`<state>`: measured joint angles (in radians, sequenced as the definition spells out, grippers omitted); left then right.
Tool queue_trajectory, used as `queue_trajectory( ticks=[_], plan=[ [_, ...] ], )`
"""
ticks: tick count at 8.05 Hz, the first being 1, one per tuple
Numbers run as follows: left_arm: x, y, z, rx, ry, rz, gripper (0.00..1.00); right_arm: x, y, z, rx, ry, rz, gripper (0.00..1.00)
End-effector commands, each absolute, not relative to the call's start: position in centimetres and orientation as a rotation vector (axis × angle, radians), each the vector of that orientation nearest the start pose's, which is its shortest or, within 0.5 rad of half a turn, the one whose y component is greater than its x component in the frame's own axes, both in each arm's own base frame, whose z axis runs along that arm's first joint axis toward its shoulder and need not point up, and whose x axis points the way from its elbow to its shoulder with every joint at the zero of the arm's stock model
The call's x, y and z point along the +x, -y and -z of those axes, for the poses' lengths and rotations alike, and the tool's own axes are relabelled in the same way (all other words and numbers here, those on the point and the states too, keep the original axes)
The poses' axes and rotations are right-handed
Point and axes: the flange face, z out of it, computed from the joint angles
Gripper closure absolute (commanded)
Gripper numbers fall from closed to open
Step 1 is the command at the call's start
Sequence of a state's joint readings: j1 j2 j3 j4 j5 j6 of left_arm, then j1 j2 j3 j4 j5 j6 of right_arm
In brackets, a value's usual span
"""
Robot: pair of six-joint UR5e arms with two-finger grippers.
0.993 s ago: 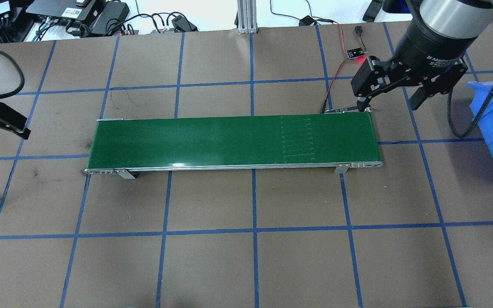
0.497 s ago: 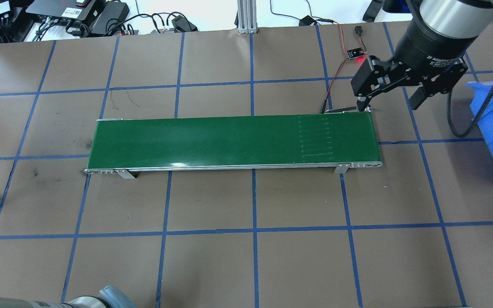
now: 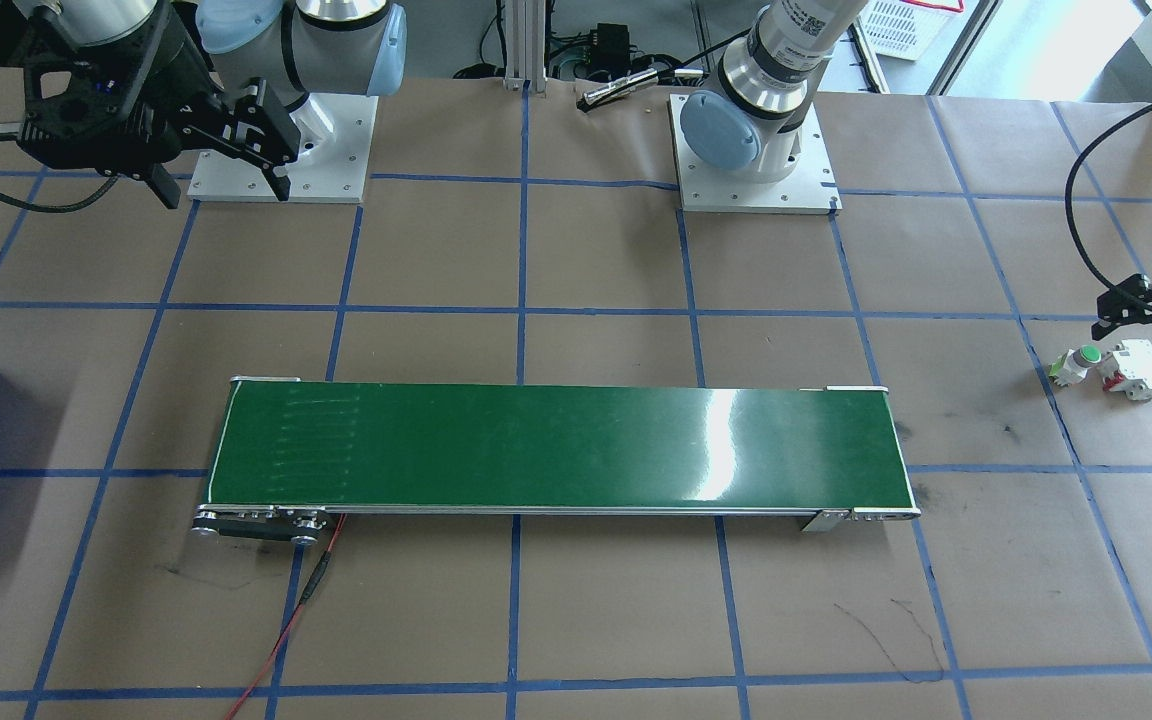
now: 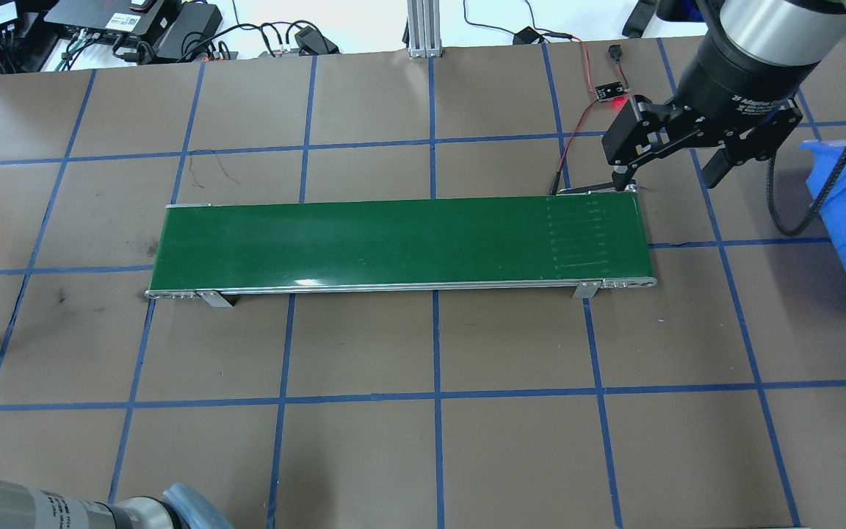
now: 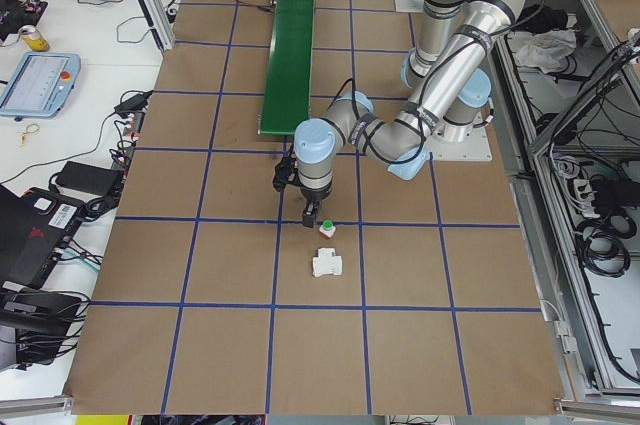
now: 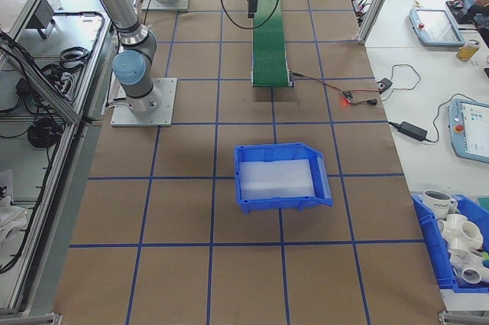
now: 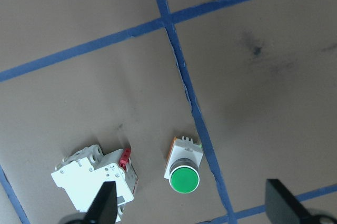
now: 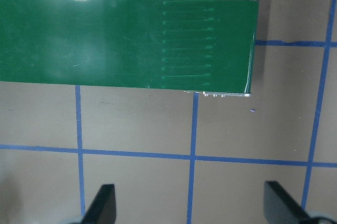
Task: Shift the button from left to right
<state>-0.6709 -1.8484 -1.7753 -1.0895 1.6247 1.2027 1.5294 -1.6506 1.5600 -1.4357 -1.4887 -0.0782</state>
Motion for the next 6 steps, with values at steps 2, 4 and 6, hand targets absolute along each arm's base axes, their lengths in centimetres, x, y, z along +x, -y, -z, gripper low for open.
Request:
queue_trajectory(
  ticks=[2,4,6],
  plan=[
    [36.9,45.2,-25.3,0.803,-3.064,-0.142,0.0,12.3,45.8,-51.8,-0.054,-3.057,-0.058,0.0],
    [36.7,45.0,-23.2,0.821,-3.092,-0.169,0.0,12.3,45.8,-51.8,-0.054,-3.057,-0.058,0.0],
    [36.9,44.9,-22.0,0.847,-3.092,-0.215,0.0,12.2,45.8,-51.8,-0.051,-3.055,-0.056,0.0]
  ],
)
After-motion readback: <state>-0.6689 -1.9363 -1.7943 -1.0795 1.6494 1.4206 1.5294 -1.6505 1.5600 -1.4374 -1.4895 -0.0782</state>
